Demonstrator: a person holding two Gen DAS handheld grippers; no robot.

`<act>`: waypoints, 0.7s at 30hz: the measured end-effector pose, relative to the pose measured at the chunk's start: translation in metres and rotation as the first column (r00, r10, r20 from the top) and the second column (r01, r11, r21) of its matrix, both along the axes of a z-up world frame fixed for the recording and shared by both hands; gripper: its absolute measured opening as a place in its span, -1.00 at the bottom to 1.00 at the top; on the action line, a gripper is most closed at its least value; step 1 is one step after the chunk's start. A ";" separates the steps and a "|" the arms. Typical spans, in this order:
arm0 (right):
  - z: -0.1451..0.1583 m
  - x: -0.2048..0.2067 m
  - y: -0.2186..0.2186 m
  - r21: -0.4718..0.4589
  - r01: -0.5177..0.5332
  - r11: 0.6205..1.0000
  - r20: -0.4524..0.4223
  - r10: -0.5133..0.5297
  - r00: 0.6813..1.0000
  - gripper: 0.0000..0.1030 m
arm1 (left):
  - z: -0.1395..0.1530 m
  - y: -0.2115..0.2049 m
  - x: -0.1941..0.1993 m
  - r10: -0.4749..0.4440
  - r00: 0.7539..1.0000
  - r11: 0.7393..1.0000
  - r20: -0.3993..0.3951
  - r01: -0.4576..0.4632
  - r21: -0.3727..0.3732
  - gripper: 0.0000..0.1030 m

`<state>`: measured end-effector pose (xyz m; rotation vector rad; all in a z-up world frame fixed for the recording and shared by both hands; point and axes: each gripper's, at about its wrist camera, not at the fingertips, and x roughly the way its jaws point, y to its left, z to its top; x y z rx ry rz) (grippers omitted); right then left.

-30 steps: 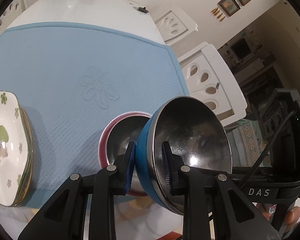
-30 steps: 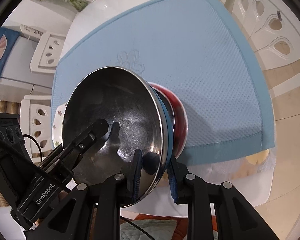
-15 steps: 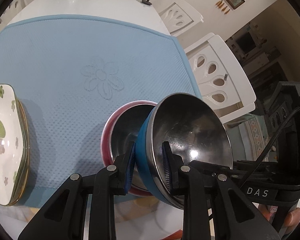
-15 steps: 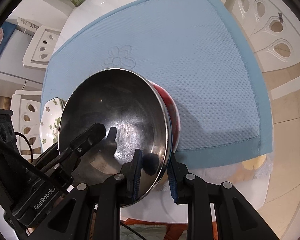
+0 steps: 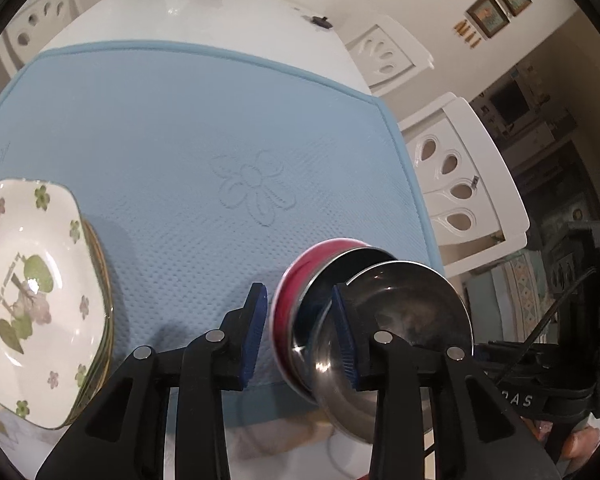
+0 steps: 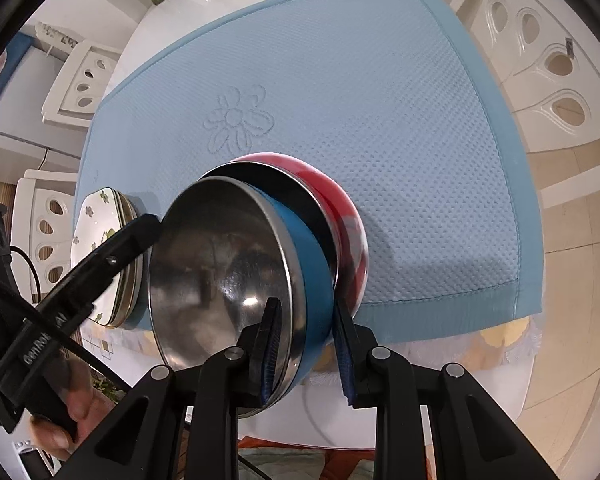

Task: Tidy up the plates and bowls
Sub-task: 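Carry the blue steel bowl over the nested bowls and lower it inside, then open the left gripper to release the blue steel bowl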

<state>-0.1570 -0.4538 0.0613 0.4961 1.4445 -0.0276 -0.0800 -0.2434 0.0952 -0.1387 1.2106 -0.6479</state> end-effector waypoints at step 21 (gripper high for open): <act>0.023 -0.023 -0.004 -0.019 -0.018 1.000 0.160 0.021 0.987 -0.53 | 0.010 -0.005 -0.012 -0.054 0.998 0.998 0.011 0.055 -0.036 -0.40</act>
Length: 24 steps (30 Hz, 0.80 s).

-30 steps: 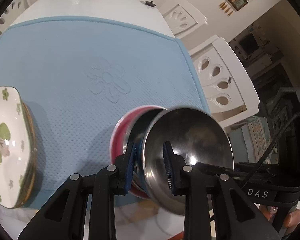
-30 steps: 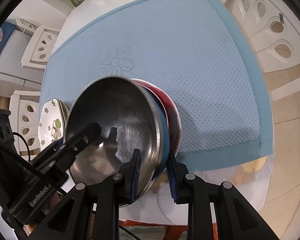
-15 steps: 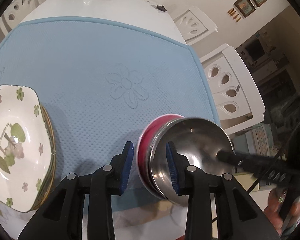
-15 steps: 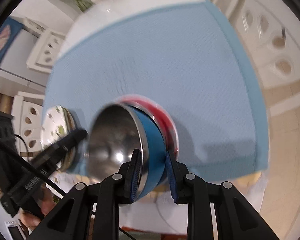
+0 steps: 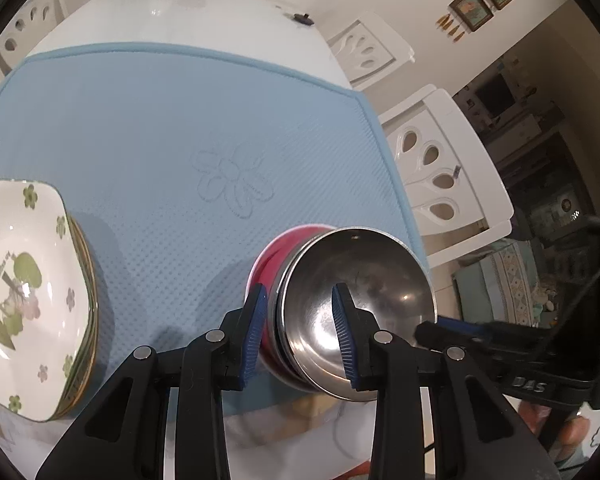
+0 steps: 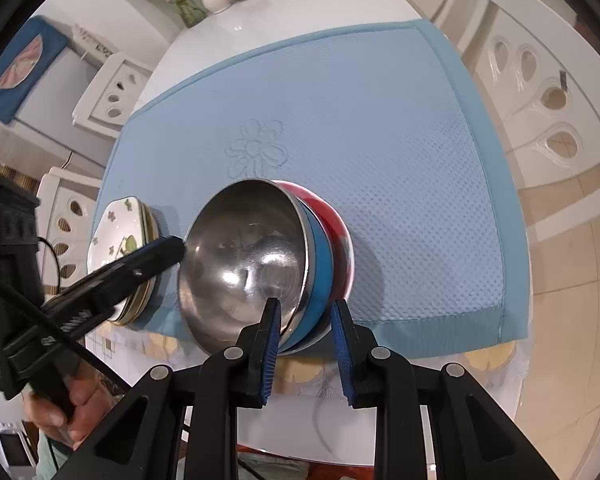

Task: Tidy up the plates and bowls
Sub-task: 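Open the left gripper to release the blue steel bowl, then lift the left gripper away from the bowl stack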

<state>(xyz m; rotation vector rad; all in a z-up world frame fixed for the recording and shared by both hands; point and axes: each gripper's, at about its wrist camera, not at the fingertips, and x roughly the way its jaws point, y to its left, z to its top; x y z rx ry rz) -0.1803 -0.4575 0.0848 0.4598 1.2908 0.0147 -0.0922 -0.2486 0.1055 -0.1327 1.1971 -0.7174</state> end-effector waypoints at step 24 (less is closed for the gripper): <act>0.066 -0.046 -0.018 0.043 -0.030 0.999 0.255 0.018 0.967 0.33 | 0.046 -0.015 -0.034 0.111 0.986 0.993 0.125 -0.116 0.031 -0.30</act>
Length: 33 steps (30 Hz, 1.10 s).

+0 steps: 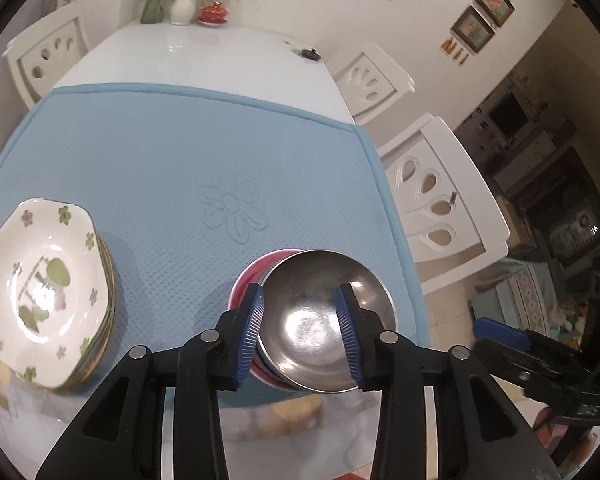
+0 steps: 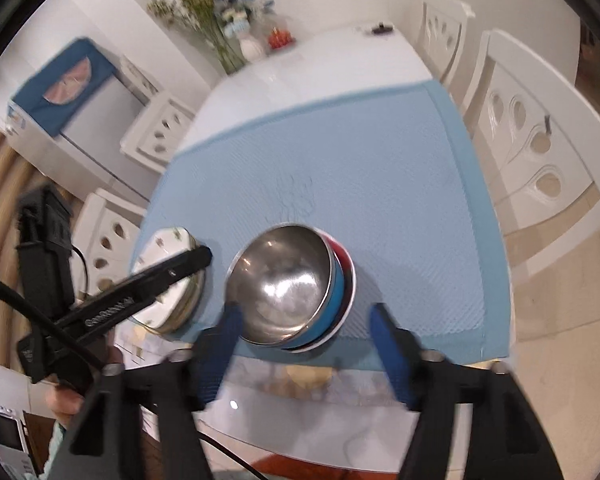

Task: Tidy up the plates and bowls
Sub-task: 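Lift the left gripper away from the bowl stack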

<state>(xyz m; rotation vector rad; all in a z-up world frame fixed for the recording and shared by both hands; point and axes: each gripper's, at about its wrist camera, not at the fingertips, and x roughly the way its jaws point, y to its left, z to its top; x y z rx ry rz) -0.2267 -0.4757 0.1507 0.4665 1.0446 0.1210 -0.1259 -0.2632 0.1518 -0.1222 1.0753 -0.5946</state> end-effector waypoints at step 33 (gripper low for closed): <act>-0.061 0.041 -0.015 -0.073 -0.126 0.989 -0.043 0.123 0.991 0.34 | -0.048 0.037 -0.023 0.161 0.975 0.987 -0.154 -0.162 0.006 0.26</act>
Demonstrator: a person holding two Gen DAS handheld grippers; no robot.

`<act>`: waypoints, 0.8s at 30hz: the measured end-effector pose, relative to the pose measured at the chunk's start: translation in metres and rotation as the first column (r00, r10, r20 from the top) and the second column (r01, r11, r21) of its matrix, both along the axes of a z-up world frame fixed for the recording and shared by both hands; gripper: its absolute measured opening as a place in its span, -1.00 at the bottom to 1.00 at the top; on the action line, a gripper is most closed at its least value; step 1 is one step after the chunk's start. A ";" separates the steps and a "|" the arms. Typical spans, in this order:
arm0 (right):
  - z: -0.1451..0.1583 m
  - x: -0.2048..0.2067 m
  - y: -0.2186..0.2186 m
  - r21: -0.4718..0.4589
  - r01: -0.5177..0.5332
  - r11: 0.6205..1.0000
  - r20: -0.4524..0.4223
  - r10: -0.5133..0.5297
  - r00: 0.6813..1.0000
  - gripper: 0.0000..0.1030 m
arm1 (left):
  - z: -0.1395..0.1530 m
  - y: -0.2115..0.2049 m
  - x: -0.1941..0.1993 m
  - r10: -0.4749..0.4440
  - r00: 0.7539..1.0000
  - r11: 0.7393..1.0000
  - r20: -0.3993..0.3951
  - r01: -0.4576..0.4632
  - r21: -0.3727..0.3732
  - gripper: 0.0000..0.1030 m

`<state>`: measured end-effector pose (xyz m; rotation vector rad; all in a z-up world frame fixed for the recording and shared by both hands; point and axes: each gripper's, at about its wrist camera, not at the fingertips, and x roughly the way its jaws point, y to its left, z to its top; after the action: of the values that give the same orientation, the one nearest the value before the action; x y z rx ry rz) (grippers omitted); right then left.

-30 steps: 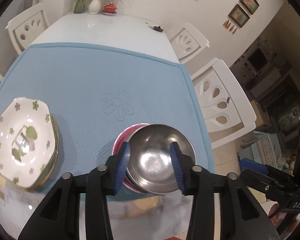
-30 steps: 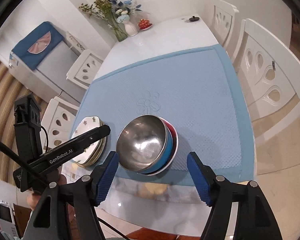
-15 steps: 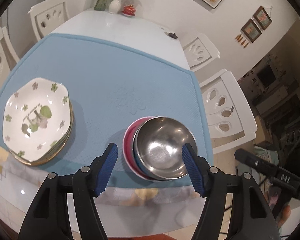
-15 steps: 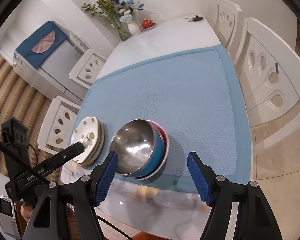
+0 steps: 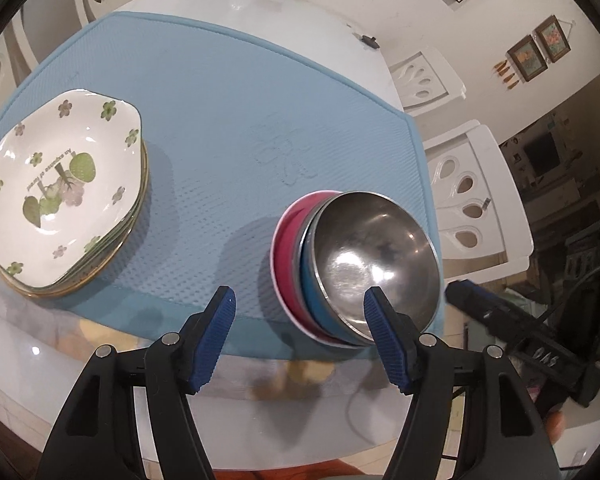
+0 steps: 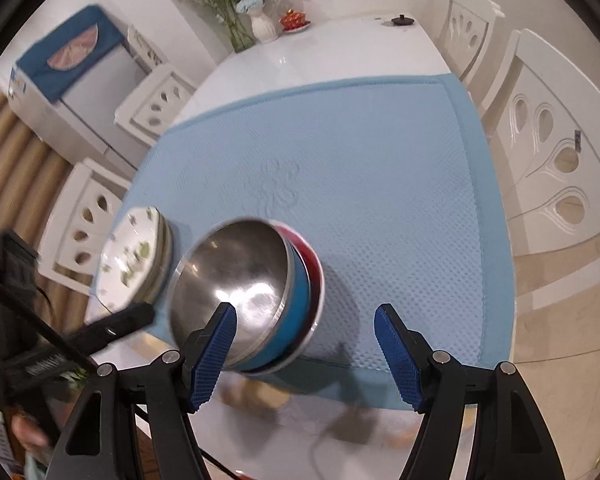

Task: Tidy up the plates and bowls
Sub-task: 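Lift the left gripper away from the bowl stack, then grasp the rim of the nested bowl stack with the left gripper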

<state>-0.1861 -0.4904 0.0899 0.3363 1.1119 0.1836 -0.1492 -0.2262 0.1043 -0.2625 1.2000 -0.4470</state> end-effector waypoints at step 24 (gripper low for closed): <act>-0.059 0.009 0.004 0.079 -0.004 0.997 0.039 0.001 0.999 0.34 | -0.009 -0.009 0.007 -0.053 0.999 0.996 -0.010 0.054 0.070 0.26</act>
<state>-0.1772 -0.4865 0.0310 0.4007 1.0683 0.2356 -0.1426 -0.2352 0.0955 -0.1724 1.2305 -0.4502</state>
